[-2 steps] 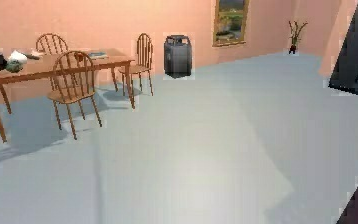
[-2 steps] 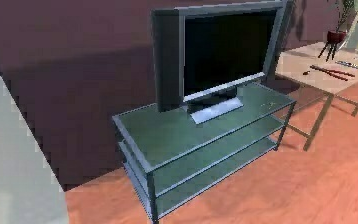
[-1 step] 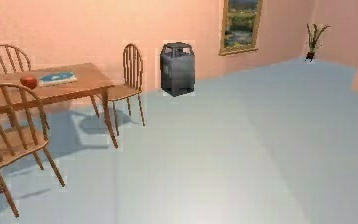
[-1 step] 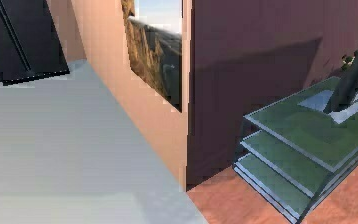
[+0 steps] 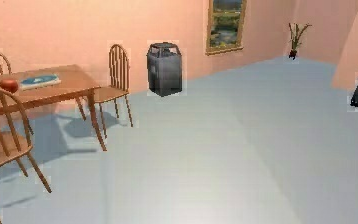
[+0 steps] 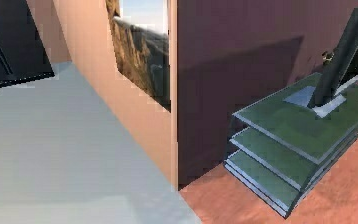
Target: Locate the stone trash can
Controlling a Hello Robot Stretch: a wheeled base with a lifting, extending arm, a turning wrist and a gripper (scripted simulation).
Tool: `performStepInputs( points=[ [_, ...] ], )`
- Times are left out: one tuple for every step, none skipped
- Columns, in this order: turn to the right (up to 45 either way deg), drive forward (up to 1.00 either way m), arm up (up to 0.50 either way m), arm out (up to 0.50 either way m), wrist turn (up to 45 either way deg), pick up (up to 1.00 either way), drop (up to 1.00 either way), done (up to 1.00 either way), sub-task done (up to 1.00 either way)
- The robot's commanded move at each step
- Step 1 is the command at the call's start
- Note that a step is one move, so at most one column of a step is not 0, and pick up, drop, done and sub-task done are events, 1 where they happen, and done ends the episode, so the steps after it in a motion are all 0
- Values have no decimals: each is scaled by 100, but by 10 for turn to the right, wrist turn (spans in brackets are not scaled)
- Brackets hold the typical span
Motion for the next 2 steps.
performStepInputs(
  points=[
    [0, 100, 0, 0, 0, 0, 0, 0, 0],
    [0, 100, 0, 0, 0, 0, 0, 0, 0]
  ],
)
